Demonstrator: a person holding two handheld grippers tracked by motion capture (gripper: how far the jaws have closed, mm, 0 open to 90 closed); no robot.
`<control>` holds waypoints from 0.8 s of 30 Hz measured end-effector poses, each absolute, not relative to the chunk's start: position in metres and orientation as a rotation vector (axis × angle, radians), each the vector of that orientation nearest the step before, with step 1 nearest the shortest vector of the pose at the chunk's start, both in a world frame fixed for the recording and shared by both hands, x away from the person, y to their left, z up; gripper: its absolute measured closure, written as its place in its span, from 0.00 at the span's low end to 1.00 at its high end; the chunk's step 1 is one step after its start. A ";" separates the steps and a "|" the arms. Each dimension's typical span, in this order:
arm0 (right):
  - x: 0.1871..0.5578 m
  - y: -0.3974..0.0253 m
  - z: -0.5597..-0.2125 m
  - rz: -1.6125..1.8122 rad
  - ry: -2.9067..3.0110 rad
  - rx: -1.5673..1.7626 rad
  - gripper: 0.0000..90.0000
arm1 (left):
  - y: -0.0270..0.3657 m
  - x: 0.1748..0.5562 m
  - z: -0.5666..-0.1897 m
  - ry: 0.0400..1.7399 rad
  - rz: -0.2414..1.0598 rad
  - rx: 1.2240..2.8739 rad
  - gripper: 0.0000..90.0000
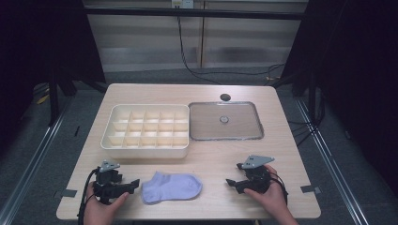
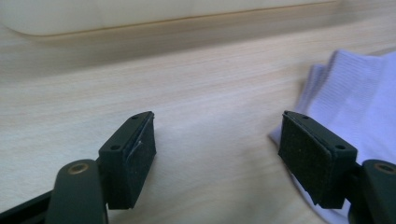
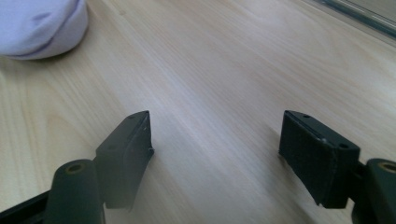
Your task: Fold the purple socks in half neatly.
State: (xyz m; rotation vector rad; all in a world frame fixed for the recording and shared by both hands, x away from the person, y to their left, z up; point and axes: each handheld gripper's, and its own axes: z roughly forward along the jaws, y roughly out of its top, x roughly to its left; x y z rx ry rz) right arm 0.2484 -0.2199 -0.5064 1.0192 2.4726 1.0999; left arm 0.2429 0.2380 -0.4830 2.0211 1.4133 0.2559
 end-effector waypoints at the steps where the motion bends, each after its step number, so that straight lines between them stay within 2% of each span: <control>1: 0.248 -0.218 -0.505 1.101 2.474 1.011 0.30 | 0.237 0.242 -0.482 1.406 0.254 2.031 0.31; 9: 0.244 -0.201 -0.502 1.133 2.520 0.952 0.37 | 0.233 0.236 -0.482 1.411 0.234 2.067 0.33; 19: 0.237 -0.186 -0.495 1.160 2.538 0.800 0.83 | 0.218 0.235 -0.478 1.380 0.235 2.116 0.36; 24: 0.239 -0.188 -0.489 1.251 2.520 0.790 0.97 | 0.214 0.237 -0.479 1.383 0.217 2.131 0.37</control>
